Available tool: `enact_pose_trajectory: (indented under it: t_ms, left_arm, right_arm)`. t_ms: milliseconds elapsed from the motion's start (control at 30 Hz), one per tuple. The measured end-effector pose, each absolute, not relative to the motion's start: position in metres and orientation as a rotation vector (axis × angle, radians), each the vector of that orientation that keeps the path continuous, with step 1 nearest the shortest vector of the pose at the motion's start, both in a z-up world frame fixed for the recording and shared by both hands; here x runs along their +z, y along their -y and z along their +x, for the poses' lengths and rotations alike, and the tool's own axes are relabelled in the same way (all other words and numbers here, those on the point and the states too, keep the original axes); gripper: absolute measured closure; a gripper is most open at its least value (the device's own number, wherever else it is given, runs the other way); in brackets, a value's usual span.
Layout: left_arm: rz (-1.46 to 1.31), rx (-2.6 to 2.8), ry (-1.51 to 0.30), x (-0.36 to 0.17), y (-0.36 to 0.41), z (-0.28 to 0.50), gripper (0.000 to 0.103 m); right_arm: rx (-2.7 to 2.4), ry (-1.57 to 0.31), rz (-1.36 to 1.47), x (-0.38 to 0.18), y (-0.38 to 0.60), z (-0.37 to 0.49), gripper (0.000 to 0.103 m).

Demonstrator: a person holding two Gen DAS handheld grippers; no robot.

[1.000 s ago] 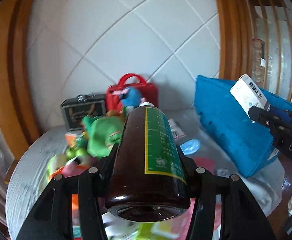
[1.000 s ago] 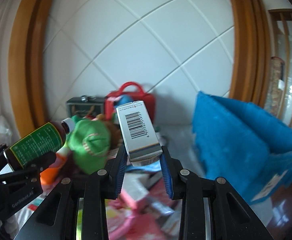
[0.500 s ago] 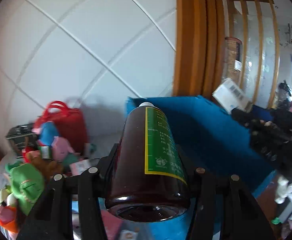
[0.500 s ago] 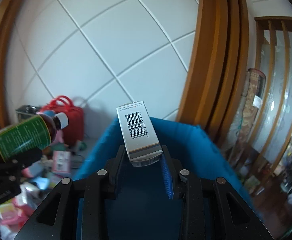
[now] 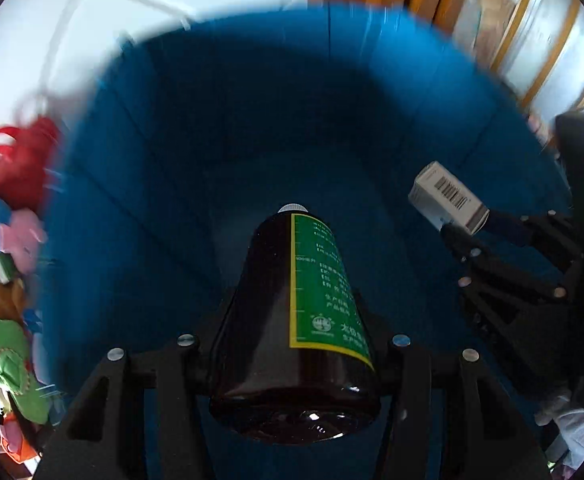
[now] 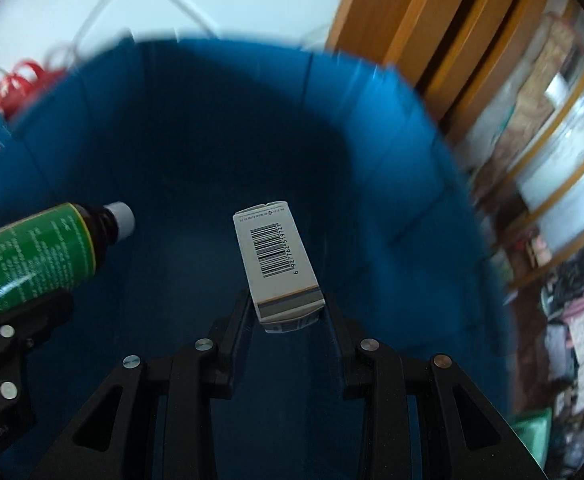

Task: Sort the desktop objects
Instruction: 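Lower both tools into the blue crate and open the right tool, dropping the white box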

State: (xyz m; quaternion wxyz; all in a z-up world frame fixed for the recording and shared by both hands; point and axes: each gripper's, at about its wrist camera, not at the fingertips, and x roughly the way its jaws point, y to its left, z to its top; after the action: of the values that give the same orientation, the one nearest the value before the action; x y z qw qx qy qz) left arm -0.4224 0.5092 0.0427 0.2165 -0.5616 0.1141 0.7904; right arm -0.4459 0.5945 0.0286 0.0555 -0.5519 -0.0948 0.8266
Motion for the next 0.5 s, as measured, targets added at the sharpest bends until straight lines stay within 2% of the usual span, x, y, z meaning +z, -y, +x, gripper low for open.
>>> enact_pose_trajectory:
  t_ms: [133, 200, 500]
  left_arm:
    - [-1.722, 2.104, -0.379, 0.0, -0.53, -0.426, 0.052]
    - [-1.797, 2.07, -0.404, -0.016, -0.534, -0.426, 0.052]
    - [-1.979, 1.884, -0.469, -0.057, -0.545, -0.411, 0.052]
  right_arm:
    - [2.311, 0.201, -2.017, -0.04, -0.614, -0.452, 0.071]
    - [2.226, 0.241, -2.099, -0.058, -0.616, -0.45, 0.07]
    - [2.049, 0.325, -2.304, -0.092, -0.611, -0.433, 0.069]
